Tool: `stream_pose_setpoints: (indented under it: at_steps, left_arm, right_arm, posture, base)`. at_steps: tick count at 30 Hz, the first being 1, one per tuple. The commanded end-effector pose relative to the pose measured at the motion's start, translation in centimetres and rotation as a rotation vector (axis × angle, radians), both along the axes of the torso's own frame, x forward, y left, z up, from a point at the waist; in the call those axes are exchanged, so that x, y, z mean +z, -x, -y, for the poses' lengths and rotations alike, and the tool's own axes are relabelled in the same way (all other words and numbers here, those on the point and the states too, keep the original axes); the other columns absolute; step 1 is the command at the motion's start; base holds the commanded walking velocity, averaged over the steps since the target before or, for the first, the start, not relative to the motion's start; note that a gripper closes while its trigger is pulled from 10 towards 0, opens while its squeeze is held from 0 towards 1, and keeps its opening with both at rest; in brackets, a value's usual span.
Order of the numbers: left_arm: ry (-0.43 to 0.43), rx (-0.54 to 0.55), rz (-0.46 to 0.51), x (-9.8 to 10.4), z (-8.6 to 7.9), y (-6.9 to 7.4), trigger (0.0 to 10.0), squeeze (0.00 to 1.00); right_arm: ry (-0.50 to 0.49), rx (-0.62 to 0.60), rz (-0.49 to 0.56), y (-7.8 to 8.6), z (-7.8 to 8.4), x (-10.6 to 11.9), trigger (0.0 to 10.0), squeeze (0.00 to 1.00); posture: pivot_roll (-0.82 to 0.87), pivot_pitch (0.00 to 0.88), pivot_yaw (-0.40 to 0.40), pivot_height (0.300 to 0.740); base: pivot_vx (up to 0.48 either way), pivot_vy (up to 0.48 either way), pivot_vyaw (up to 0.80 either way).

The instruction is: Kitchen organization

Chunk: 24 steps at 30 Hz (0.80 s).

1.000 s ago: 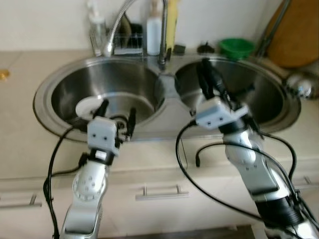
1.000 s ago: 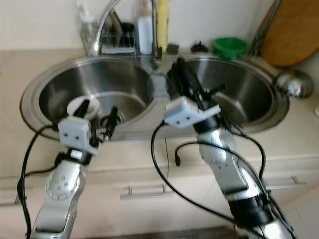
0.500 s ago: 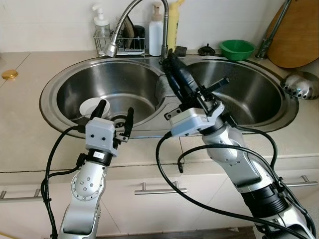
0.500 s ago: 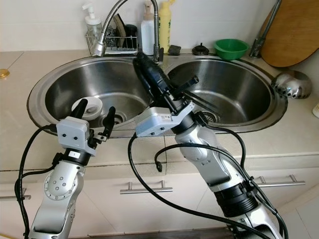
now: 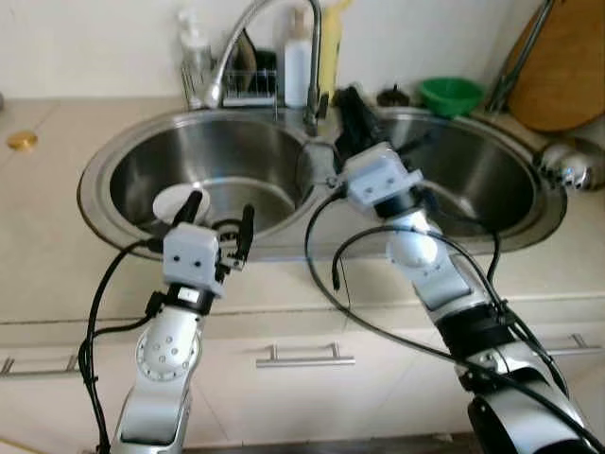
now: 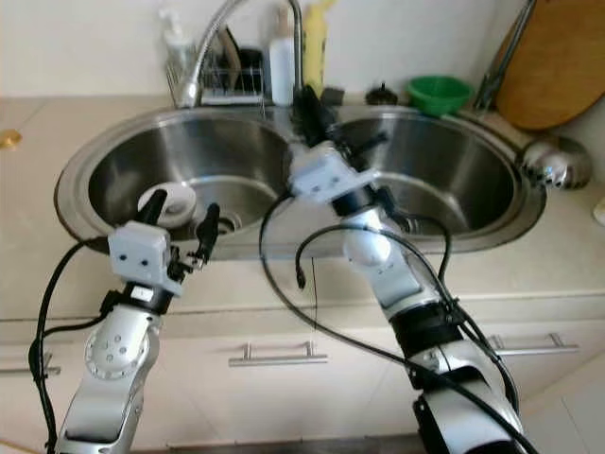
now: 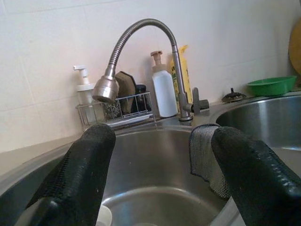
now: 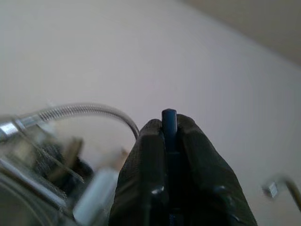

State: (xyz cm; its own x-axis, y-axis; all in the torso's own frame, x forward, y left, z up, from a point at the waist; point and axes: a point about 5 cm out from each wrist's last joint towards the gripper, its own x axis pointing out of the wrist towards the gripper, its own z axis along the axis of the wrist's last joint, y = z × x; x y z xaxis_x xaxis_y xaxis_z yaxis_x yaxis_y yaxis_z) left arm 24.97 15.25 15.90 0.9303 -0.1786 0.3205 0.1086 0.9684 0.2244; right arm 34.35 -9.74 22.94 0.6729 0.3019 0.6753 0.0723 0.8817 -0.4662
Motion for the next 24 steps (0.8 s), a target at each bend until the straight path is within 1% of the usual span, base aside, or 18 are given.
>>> stream_pose_setpoints:
  at_steps: [1,3,6,7,9,12,13,14,15,16,17,20,24]
  left_arm:
    - [-0.006,0.0,0.004,0.0,0.1,0.0,10.0,0.0]
    - [-0.007,0.002,0.003,-0.1,0.1,0.0,10.0,0.0]
    - [-0.007,0.003,0.003,0.0,0.1,0.1,10.0,0.0]
    - [-0.007,0.004,0.004,0.0,0.1,0.1,10.0,0.0]
    - [-0.005,0.004,0.006,0.0,0.1,0.2,10.0,0.0]
    - [-0.007,0.002,0.003,0.0,0.1,0.2,10.0,0.0]
    - [-0.008,0.001,0.0,-0.1,0.1,0.2,10.0,0.0]
    - [-0.009,0.0,-0.003,-0.1,0.2,0.2,10.0,0.0]
    - [-0.009,0.0,-0.003,-0.1,0.2,0.2,10.0,0.0]
    - [-0.01,0.0,-0.004,-0.1,0.1,0.2,10.0,0.0]
    - [-0.01,0.001,-0.005,-0.1,0.1,0.2,10.0,0.0]
    - [-0.011,0.003,-0.006,-0.1,0.0,0.2,10.0,0.0]
    - [-0.013,0.004,-0.012,-0.1,0.0,0.2,10.0,0.0]
  right_arm:
    - [-0.046,-0.056,-0.01,-1.0,0.9,0.4,10.0,0.0]
    - [-0.074,-0.082,-0.036,-1.7,1.3,0.5,10.0,0.0]
    - [-0.09,-0.092,-0.046,-1.9,1.6,0.6,10.0,0.0]
    - [-0.101,-0.113,-0.044,-2.3,2.1,0.7,10.0,0.0]
    - [-0.097,-0.152,-0.031,-2.7,2.9,1.1,10.0,0.0]
    - [-0.081,-0.178,-0.022,-3.2,3.4,1.5,10.0,0.0]
    - [-0.117,-0.205,-0.048,-3.6,3.8,1.5,10.0,0.0]
    - [-0.16,-0.236,-0.101,-4.1,4.3,1.2,10.0,0.0]
    - [-0.16,-0.236,-0.101,-4.1,4.3,1.2,10.0,0.0]
    - [-0.165,-0.24,-0.132,-4.4,4.3,0.9,10.0,0.0]
    - [-0.166,-0.245,-0.146,-4.4,4.3,0.6,10.0,1.0]
    - [-0.174,-0.242,-0.173,-4.4,4.2,0.0,10.0,1.0]
    - [-0.184,-0.233,-0.182,-4.5,4.1,-0.2,10.0,1.0]
  posture:
    - [0.08,0.005,-0.028,0.74]
    - [0.08,0.005,-0.029,0.74]
    - [0.08,0.007,-0.029,0.74]
    - [0.09,0.011,-0.027,0.74]
    - [0.09,0.013,-0.025,0.74]
    - [0.09,0.016,-0.024,0.74]
    - [0.09,0.016,-0.024,0.74]
    - [0.09,0.019,-0.026,0.74]
    - [0.09,0.019,-0.026,0.74]
    - [0.09,0.02,-0.026,0.74]
    - [0.09,0.02,-0.026,0.74]
    - [0.09,0.023,-0.024,0.74]
    - [0.09,0.026,-0.02,0.74]
  base:
    - [0.0,0.0,0.0]
    - [0.0,0.0,0.0]
    - [0.0,0.0,0.0]
    - [0.0,0.0,0.0]
    - [0.0,0.0,0.0]
    - [0.0,0.0,0.0]
    - [0.0,0.0,0.0]
    - [0.0,0.0,0.0]
    - [0.0,0.0,0.0]
    - [0.0,0.0,0.0]
    - [0.0,0.0,0.0]
    - [0.0,0.0,0.0]
    - [0.0,0.0,0.0]
